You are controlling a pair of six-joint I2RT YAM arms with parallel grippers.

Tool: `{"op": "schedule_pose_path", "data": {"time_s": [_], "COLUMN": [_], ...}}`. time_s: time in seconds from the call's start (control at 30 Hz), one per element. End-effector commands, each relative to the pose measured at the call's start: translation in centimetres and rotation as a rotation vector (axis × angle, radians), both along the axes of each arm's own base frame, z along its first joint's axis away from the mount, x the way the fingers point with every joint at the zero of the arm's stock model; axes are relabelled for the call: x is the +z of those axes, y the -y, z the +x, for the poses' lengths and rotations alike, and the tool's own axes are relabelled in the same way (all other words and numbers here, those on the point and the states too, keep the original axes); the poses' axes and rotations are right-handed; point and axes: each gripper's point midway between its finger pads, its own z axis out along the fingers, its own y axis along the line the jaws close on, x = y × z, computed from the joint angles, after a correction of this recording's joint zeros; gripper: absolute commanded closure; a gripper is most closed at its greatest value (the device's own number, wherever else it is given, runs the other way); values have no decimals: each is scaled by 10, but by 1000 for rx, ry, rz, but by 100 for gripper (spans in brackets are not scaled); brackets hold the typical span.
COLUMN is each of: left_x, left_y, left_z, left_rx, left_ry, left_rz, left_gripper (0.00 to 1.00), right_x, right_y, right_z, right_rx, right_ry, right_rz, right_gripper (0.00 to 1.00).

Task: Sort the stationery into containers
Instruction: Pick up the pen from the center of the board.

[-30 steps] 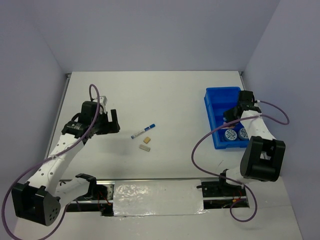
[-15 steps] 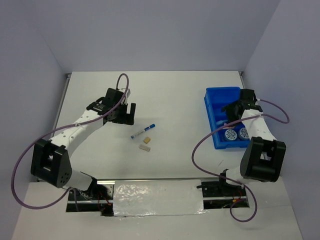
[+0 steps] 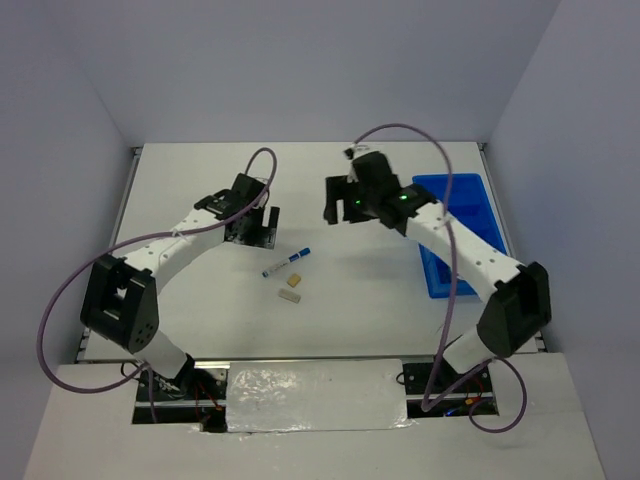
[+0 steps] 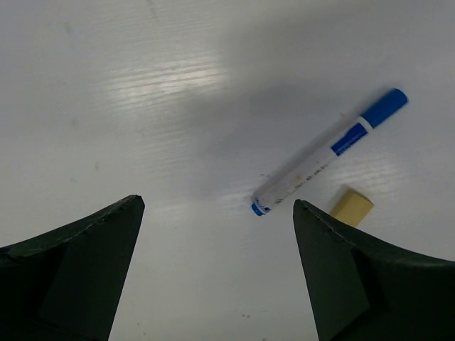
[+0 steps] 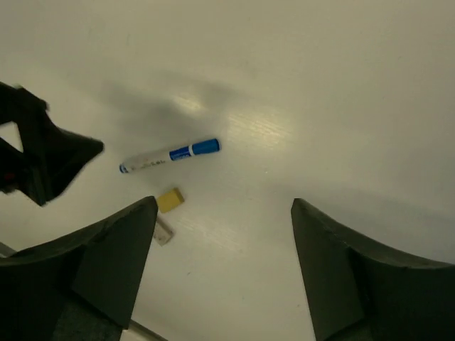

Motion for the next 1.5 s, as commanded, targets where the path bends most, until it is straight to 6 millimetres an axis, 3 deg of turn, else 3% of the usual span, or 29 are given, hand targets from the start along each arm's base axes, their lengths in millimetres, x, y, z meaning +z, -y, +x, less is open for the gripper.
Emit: {"op": "schedule_pose_path", "data": {"time_s": [0.0, 0.03, 0.07, 0.13, 0.17, 0.33, 0.4, 0.43, 0.53, 0.6, 0.73, 0.83, 1.03, 1.07, 1.1, 1.13, 1.17, 1.2, 1.23, 1.33, 1.43, 1.47], "left_x": [23, 25, 27, 37, 41, 75, 78, 75, 71, 70, 73, 75, 79, 79, 78, 78, 79, 80, 80, 76, 77, 77], "left_y": [-43, -54, -68, -87, -98, -115, -116, -117, -114, -110, -111, -113, -115, -116, -117, -119, -117, -117, -117, -114, -112, -112], "left_z": [0, -4, -7, -21, -24, -48, -56, -61, -69, -74, -79, -82, -89, -90, -90, -91, -91, -90, -89, -89, -88, -89], "left_rx": [261, 310, 392, 475, 528, 554, 545, 540, 517, 501, 474, 453, 401, 396, 388, 389, 378, 370, 370, 356, 349, 350], "left_ry": [30, 30, 27, 36, 48, 156, 153, 139, 124, 124, 135, 146, 153, 159, 162, 161, 159, 164, 168, 153, 154, 157], "left_rz": [14, 18, 6, -6, -25, -90, -97, -91, -112, -135, -134, -119, -98, -93, -82, -75, -81, -80, -79, -83, -92, -92], "left_gripper": [1, 1, 1, 1, 1, 1, 1, 1, 1, 1, 1, 1, 1, 1, 1, 1, 1, 1, 1, 1, 1, 1], "right_x": [-44, -57, -60, -75, -78, -117, -121, -123, -135, -156, -173, -183, -199, -202, -202, -203, -204, -203, -204, -179, -122, -84], "right_y": [1, -8, -29, -53, -75, -137, -158, -150, -167, -170, -178, -182, -177, -171, -173, -172, -168, -166, -160, -154, -138, -116], "right_z": [-6, -8, -14, -15, -24, -26, -25, -29, -34, -41, -46, -42, -27, -26, -25, -25, -25, -24, -25, 0, 37, 54], "right_rx": [-152, -214, -272, -334, -362, -433, -517, -596, -626, -643, -695, -712, -749, -765, -763, -763, -771, -785, -798, -774, -710, -709], "right_ry": [-114, -166, -197, -224, -247, -412, -447, -432, -454, -508, -566, -572, -572, -582, -597, -603, -607, -616, -622, -585, -493, -437], "right_rz": [-185, -175, -97, -62, -17, -62, -48, -88, -33, -21, -7, 5, 27, 24, 45, 49, 50, 61, 57, 145, 277, 337], "right_gripper": [13, 8, 2, 0, 0, 0, 0, 0, 2, 7, 19, 27, 33, 41, 47, 60, 76, 99, 100, 100, 100, 100]}}
